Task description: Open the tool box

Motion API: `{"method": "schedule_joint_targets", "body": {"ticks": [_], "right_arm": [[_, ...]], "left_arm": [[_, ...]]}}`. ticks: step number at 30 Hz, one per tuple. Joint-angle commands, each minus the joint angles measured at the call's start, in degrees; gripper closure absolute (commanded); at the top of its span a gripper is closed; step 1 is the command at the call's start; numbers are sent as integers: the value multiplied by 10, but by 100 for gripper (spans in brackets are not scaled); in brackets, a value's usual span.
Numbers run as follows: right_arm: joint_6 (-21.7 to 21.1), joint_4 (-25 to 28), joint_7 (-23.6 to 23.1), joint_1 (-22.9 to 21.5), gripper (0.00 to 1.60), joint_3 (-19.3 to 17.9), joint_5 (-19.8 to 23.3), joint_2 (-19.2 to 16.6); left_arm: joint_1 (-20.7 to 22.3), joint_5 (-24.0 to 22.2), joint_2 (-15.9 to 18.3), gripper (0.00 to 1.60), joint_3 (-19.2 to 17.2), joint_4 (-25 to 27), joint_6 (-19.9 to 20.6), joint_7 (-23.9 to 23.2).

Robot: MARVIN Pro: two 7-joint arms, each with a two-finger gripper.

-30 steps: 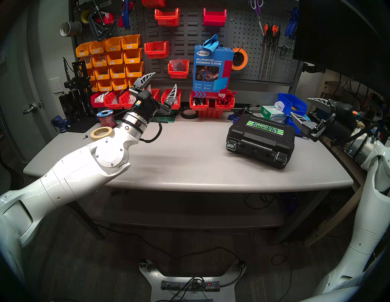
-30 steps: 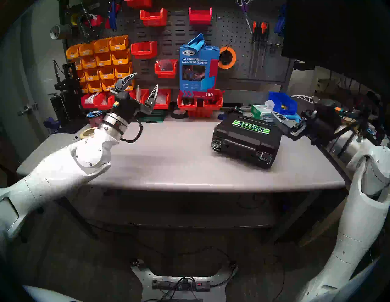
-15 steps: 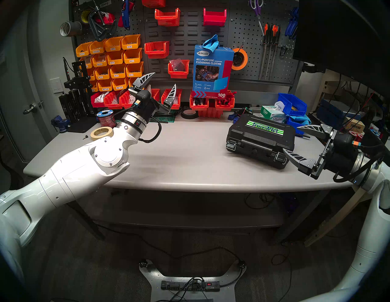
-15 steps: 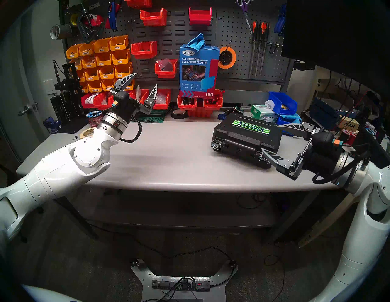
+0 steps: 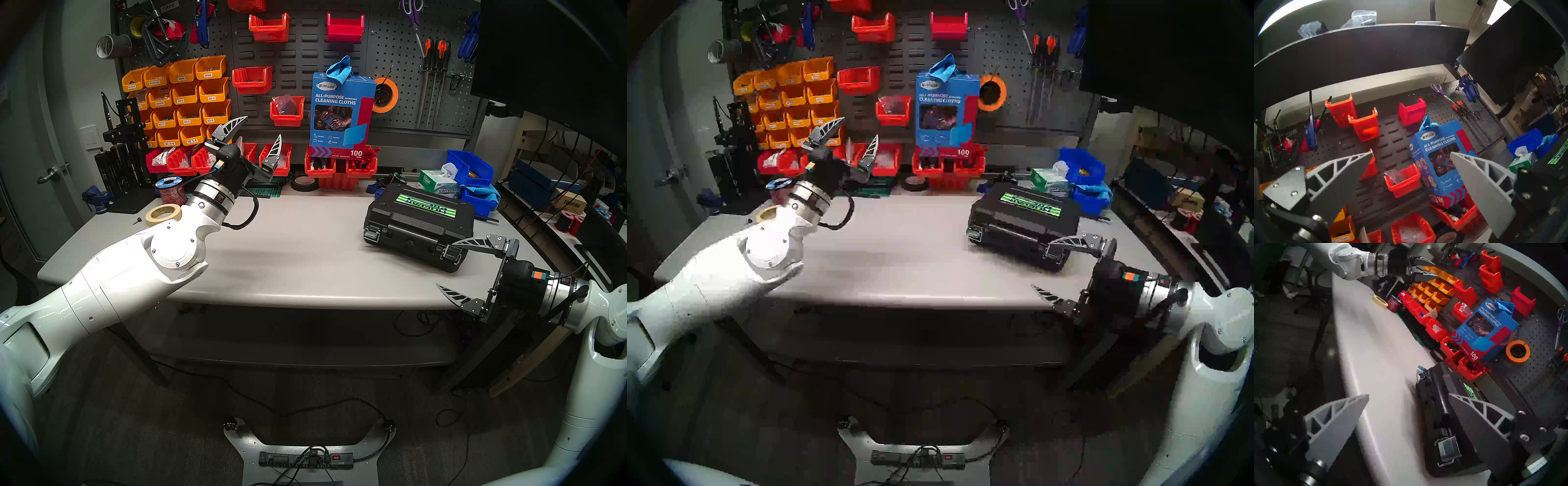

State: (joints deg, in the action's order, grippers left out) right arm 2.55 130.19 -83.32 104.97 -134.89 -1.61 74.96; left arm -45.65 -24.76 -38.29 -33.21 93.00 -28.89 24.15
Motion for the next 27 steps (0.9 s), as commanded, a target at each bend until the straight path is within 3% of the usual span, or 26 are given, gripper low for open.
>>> {"method": "schedule_joint_targets", "body": {"ticks": [1, 8, 16, 27], "right_arm": [[61, -7, 10, 5, 0, -1, -25, -7], [135, -23, 46, -5, 0, -3, -67, 13], [149, -30, 95, -27, 0, 10, -110, 40], [135, -30, 107, -42, 0, 29, -155, 39]], "left_arm": [[9, 2, -2, 3, -5, 3, -2, -1], [9, 2, -2, 3, -5, 2, -2, 0], [10, 2, -2, 3, -4, 2, -2, 0], [10, 2, -2, 3, -4, 2, -2, 0]]}}
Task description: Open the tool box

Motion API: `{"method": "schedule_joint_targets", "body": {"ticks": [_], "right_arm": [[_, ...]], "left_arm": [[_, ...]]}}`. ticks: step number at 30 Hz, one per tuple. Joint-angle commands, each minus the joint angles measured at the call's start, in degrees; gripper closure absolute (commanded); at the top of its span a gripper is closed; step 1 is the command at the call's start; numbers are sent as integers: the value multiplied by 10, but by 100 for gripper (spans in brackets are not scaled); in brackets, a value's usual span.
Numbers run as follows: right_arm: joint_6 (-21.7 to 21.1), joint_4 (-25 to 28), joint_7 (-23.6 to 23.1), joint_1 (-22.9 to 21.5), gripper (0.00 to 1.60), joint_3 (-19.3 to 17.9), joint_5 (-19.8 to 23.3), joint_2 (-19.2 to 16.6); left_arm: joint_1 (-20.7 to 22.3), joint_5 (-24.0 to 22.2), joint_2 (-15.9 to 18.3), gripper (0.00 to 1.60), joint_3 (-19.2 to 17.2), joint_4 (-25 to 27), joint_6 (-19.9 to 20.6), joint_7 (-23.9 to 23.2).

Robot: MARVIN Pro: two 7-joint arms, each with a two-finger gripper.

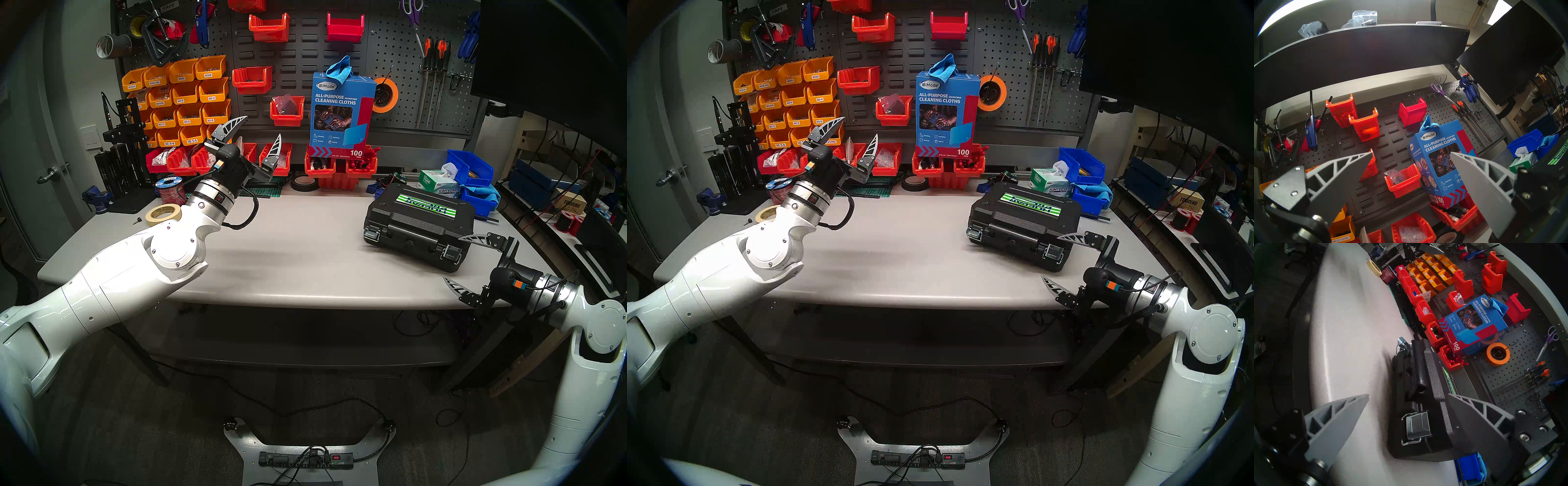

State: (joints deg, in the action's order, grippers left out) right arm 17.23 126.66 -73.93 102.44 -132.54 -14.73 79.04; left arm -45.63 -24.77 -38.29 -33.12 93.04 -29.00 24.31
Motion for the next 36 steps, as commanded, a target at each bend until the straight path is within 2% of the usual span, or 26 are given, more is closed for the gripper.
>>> {"method": "schedule_joint_targets", "body": {"ticks": [1, 4, 13, 36], "right_arm": [[-10, 4, 15, -18, 0, 6, -33, -4], [-5, -2, 19, -22, 0, 7, -54, -8], [-12, -14, 18, -30, 0, 6, -68, -12], [12, -64, 21, -52, 0, 22, -99, -25]], "left_arm": [[9, 2, -2, 3, -5, 2, -1, -2], [9, 2, -2, 3, -5, 2, -1, -2], [9, 2, -2, 3, -5, 2, -1, -2], [9, 2, -2, 3, -5, 2, -1, -2]]}}
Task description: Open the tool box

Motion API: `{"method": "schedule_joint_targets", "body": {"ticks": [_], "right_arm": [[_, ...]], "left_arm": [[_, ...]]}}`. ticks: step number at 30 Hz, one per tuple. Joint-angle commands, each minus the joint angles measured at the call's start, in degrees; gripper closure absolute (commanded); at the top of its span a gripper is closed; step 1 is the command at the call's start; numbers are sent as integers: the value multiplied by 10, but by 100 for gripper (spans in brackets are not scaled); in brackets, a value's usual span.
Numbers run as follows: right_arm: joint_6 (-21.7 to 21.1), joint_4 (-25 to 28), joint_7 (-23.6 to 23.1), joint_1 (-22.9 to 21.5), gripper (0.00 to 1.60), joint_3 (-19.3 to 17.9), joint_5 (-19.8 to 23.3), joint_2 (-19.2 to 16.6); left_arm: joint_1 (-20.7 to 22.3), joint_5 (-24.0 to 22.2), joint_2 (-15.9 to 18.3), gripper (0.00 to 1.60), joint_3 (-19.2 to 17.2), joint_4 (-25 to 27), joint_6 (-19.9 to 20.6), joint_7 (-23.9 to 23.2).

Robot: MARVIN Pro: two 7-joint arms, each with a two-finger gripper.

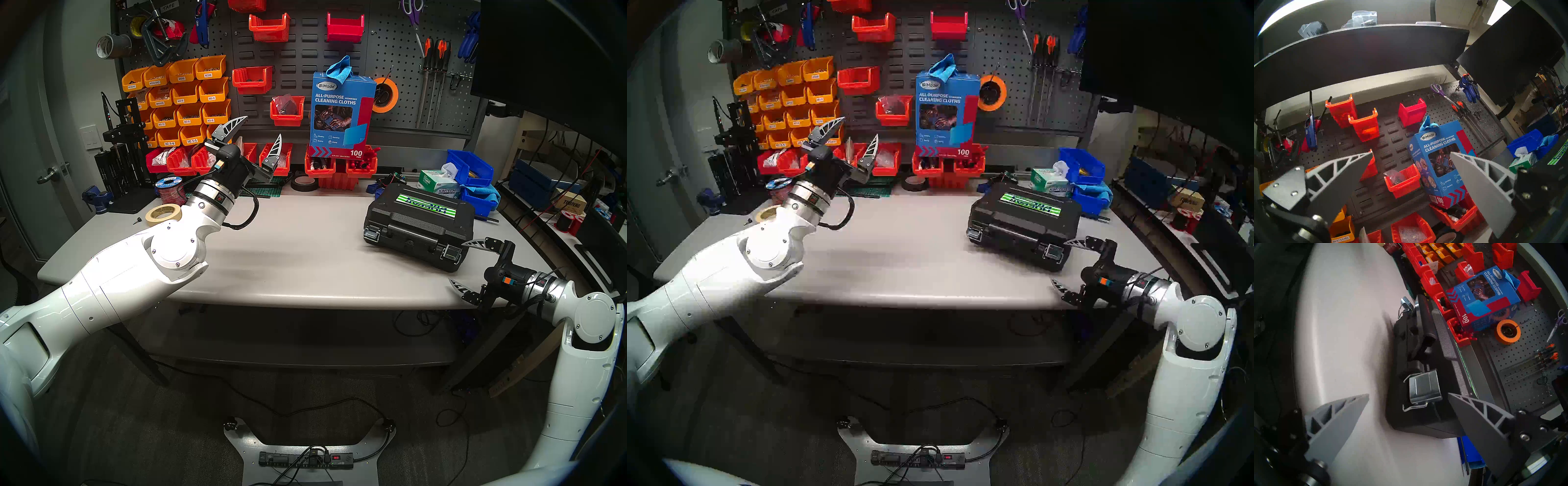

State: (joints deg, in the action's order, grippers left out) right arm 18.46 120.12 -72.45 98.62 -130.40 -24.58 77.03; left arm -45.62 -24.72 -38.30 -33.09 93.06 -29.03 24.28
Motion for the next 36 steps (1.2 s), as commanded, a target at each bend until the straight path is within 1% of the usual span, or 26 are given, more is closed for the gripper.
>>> {"method": "schedule_joint_targets", "body": {"ticks": [1, 6, 10, 11, 12, 13, 14, 25, 30, 35, 36], "right_arm": [[0, 0, 5, -15, 0, 2, 0, -6], [-1, -5, 1, -19, 0, 6, 1, -9], [-6, -12, -11, -22, 0, 11, 6, -15], [-6, -13, -13, -22, 52, 11, 6, -16], [-6, -13, -13, -22, 52, 11, 6, -16], [-8, -14, -15, -22, 100, 12, 7, -18], [-8, -15, -16, -21, 160, 13, 9, -20], [-6, -20, -20, -13, 160, 12, 10, -28], [-10, -12, -33, 5, 160, 12, 18, -27], [-6, -2, -45, 32, 160, 19, 25, -16], [-6, -2, -45, 32, 160, 19, 25, -16]], "left_arm": [[9, 1, -1, 3, -5, 2, -1, -1], [9, 1, -1, 3, -5, 2, -1, -1], [9, 1, -1, 3, -5, 2, -1, -1], [9, 1, -1, 3, -5, 2, -1, -1], [9, 1, -1, 3, -5, 2, -1, -1], [9, 1, -1, 3, -5, 2, -1, -1], [9, 1, -1, 3, -5, 2, -1, -1], [9, 1, -1, 3, -5, 2, -1, -1], [9, 1, -1, 3, -5, 2, -1, -1], [9, 1, -1, 3, -5, 2, -1, -1], [9, 1, -1, 3, -5, 2, -1, -1]]}}
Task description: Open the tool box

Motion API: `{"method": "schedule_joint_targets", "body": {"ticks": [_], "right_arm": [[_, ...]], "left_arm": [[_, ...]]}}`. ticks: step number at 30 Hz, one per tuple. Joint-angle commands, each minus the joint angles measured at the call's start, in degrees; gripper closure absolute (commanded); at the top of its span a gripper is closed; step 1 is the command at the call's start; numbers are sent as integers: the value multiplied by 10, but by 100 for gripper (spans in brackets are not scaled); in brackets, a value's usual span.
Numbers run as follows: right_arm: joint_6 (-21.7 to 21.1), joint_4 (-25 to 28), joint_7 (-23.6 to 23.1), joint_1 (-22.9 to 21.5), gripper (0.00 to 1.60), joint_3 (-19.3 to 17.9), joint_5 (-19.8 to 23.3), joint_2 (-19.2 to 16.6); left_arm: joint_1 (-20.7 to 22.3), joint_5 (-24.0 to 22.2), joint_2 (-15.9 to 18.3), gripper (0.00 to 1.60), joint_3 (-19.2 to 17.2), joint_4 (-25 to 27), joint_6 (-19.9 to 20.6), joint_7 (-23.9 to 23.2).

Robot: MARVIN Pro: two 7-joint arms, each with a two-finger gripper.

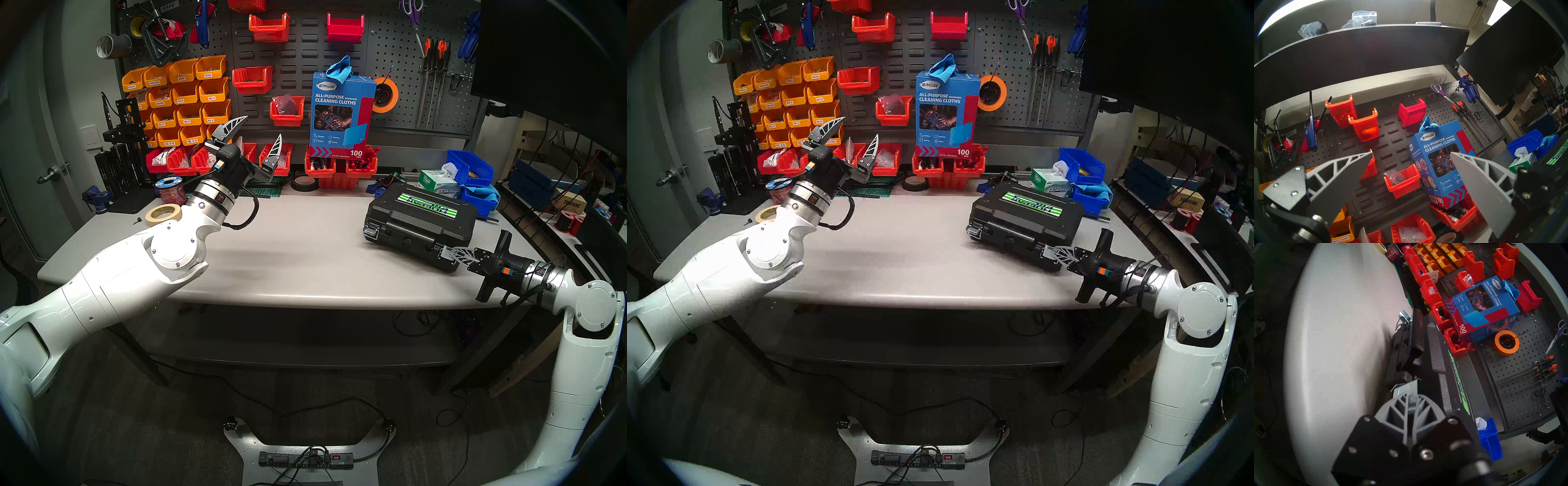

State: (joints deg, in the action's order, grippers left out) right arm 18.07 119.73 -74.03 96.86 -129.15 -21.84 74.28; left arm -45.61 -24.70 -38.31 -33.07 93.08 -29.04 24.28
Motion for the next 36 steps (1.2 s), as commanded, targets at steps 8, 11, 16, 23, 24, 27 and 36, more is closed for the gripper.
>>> {"method": "schedule_joint_targets", "body": {"ticks": [8, 11, 16, 23, 24, 27, 36], "right_arm": [[-2, 21, -44, 74, 160, 7, -7, 35], [-1, 24, -40, 73, 160, 4, -11, 42], [-15, 24, -38, 48, 160, -2, 5, 43], [-27, 20, -22, -7, 160, 12, 23, 38], [-26, 18, -20, -13, 160, 15, 24, 37], [-24, 10, -12, -31, 160, 25, 26, 35], [-18, -10, 5, -53, 88, 44, 22, 35]], "left_arm": [[9, 1, -1, 3, -5, 2, -1, -1], [9, 1, -1, 3, -5, 2, -1, -1], [9, 1, -1, 3, -5, 2, -1, -1], [9, 1, -1, 3, -5, 2, -1, -1], [9, 1, -1, 3, -5, 2, -1, -1], [9, 1, -1, 3, -5, 2, -1, -1], [9, 1, -1, 3, -5, 2, -1, -1]]}}
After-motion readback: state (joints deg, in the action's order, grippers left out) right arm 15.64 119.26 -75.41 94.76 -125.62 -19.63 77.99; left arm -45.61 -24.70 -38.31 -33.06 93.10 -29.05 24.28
